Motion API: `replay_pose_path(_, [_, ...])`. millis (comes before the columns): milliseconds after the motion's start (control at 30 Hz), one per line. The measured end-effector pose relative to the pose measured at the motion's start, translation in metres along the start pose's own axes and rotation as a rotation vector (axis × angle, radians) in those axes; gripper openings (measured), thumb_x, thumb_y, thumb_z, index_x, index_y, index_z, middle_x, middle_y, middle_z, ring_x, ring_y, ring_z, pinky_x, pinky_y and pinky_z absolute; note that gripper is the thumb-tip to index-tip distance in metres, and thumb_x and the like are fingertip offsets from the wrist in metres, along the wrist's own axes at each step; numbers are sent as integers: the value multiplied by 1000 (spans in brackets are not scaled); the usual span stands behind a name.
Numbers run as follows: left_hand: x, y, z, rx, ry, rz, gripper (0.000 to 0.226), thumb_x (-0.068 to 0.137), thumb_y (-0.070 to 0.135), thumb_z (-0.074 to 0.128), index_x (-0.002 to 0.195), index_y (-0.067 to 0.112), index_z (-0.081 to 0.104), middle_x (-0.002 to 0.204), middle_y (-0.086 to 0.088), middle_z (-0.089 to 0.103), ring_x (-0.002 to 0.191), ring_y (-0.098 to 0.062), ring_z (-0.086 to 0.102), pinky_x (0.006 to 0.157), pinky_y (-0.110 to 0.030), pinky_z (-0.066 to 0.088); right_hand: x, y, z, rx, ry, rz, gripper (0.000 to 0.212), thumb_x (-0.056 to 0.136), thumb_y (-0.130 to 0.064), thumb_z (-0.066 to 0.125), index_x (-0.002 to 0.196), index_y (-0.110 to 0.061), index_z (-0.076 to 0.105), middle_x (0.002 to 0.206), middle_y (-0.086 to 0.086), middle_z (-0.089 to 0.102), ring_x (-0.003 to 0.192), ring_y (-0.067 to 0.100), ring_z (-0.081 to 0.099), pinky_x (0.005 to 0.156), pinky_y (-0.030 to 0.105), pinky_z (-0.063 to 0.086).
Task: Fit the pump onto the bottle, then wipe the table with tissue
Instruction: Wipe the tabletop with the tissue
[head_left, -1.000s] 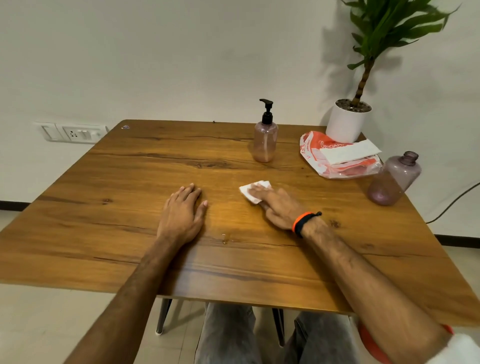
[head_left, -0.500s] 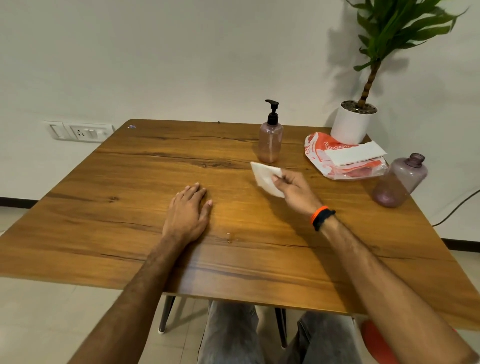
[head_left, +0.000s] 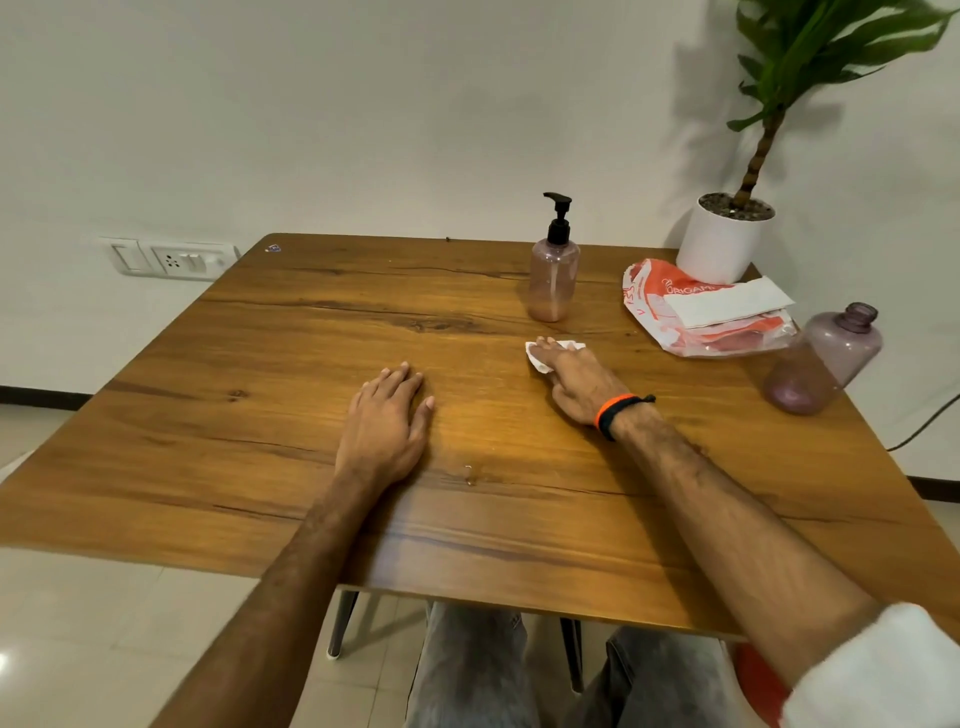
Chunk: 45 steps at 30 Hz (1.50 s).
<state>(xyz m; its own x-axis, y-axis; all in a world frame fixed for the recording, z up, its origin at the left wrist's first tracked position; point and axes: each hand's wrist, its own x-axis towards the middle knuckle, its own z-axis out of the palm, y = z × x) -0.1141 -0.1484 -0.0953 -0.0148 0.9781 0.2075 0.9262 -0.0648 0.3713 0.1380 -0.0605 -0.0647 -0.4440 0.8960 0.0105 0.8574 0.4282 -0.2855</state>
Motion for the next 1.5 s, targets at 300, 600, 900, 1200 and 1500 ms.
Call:
replay_pose_path(300, [-1,4,-2,20,15,-8,45,101,26,38,144,15,44,155,-5,36,145,-23,28,119,-39,21,-38,-66,19,101,-120,-313,72,83,14,36,151,-11,29,160,9,20,149,18,15,117,21,-1])
replay_pose_path(600, [-4,0,-9,-7,-35,23,46,102,22,35,147,13,39,157,-6,31,147,-23,24,121,-39,16,-46,-60,-22,871,-79,-108,27,101,-16,45,114,-1,64,85,3,61,67,7,50,59,19,37])
replay_pose_path(900, [-4,1,-8,-3,-19,23,46,102,24,35,147,14,39,158,-4,31,147,-21,24,122,-38,16,30,-20,-6,143,131,57,55,86,8,40,135,-13,54,128,20,58,117,37,55,99,38,45])
replay_pose_path(1200, [-4,2,-7,12,0,18,46,101,24,36,146,16,40,157,-3,32,146,-20,25,121,-38,17,44,-34,25,113,0,-38,65,88,11,37,147,-16,37,158,12,27,146,32,21,121,37,13])
replay_pose_path(1500, [-4,2,-6,24,9,13,45,100,23,37,144,15,43,156,-4,35,145,-22,28,120,-39,20,-31,-75,16,237,-172,-380,60,92,16,33,143,-13,44,155,5,32,147,20,23,122,28,6])
